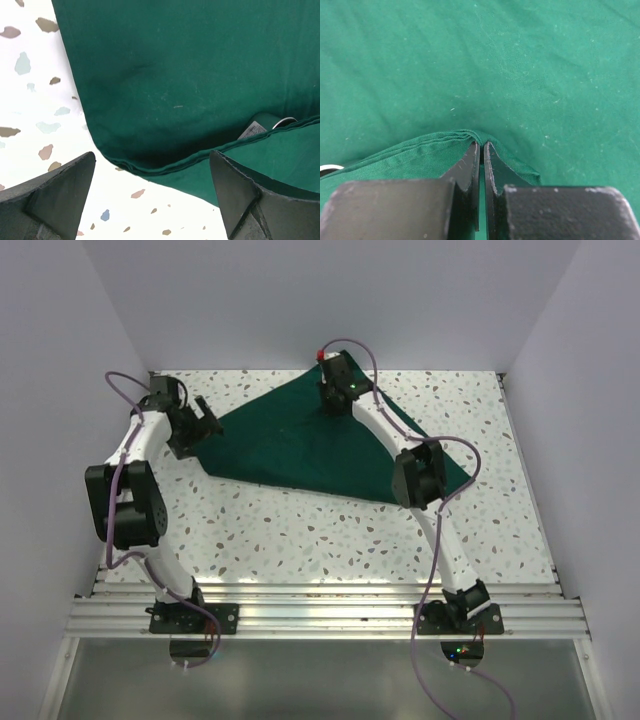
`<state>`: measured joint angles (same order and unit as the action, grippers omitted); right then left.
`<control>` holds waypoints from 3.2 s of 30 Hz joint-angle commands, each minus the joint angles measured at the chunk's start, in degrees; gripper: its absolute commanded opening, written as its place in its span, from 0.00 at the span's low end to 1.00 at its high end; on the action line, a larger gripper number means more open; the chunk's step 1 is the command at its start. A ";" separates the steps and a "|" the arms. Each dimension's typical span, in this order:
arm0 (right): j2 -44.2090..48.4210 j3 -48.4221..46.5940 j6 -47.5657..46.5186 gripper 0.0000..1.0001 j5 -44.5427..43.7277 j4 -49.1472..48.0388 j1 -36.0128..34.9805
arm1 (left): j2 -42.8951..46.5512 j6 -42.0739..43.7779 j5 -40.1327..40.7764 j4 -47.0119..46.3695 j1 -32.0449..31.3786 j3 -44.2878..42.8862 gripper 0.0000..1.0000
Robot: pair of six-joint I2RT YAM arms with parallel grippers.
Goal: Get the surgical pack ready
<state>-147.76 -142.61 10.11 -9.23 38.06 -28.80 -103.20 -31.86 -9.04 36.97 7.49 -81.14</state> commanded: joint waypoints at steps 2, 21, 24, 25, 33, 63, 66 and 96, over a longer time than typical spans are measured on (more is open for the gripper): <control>-1.12 -3.12 1.32 0.01 1.23 -5.02 0.32 | -1.83 0.66 0.95 -1.11 0.42 -3.84 1.00; -5.08 0.48 5.27 0.11 2.29 -5.10 0.32 | -3.06 0.66 0.16 -0.85 0.42 -5.25 1.00; -5.16 1.10 5.80 0.13 1.59 -4.84 0.41 | -3.94 0.65 -0.01 -0.67 0.42 -5.86 1.00; -5.17 1.10 5.97 0.12 1.24 -3.88 0.41 | -4.12 0.66 -0.10 -0.41 0.34 -6.13 1.00; -2.36 3.47 6.77 0.08 -1.93 -1.59 0.41 | -4.64 0.92 -0.19 0.20 0.42 -6.66 1.00; -4.37 0.93 8.17 0.23 -1.23 1.39 0.85 | -20.36 2.77 -11.16 -7.18 -1.42 -15.53 0.32; -4.20 0.93 8.08 0.23 -0.35 2.54 0.85 | -23.53 2.33 -10.65 -6.21 -1.60 -16.68 0.02; -1.30 -0.21 6.94 0.52 6.51 7.47 2.78 | -10.37 2.50 -2.56 0.22 4.12 0.46 0.05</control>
<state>-148.11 -138.15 18.02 -4.71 43.31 -27.09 -115.24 -31.83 -15.49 36.05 10.61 -78.89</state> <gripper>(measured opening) 0.454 0.018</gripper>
